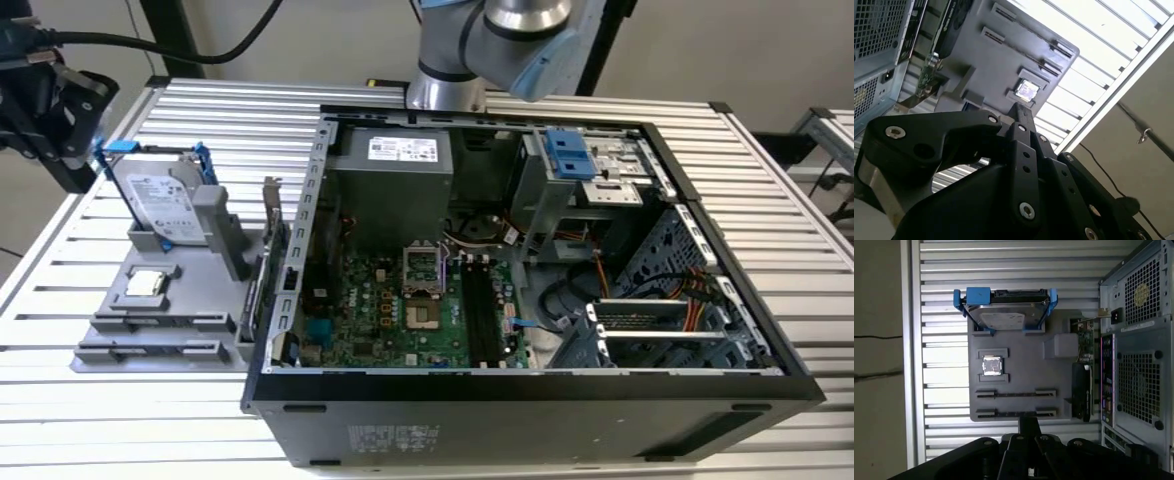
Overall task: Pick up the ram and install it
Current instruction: 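Reach for the ram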
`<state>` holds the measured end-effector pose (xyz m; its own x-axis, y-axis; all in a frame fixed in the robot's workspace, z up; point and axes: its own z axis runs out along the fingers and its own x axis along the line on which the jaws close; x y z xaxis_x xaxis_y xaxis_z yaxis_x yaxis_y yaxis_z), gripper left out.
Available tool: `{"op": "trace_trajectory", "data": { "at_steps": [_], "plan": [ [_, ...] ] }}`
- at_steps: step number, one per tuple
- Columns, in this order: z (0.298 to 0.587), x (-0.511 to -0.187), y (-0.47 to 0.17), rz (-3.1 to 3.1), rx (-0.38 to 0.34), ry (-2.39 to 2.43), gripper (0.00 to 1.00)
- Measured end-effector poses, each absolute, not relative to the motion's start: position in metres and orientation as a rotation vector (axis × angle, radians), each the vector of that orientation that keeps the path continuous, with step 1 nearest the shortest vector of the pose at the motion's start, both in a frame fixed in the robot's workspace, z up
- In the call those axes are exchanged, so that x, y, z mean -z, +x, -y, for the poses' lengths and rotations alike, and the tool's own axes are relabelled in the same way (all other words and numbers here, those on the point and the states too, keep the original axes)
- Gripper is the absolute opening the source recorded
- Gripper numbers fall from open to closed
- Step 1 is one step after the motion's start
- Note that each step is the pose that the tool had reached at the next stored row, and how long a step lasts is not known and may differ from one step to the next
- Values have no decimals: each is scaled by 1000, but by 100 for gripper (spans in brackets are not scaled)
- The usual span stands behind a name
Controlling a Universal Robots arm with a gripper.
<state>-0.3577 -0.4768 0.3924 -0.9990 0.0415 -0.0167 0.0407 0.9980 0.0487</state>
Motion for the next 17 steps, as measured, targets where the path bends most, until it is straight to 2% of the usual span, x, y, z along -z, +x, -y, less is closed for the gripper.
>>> {"op": "trace_trajectory", "data": {
  "at_steps": [17],
  "plan": [
    [486, -392, -359, -3122, -77, 64, 0]
  ]
}}
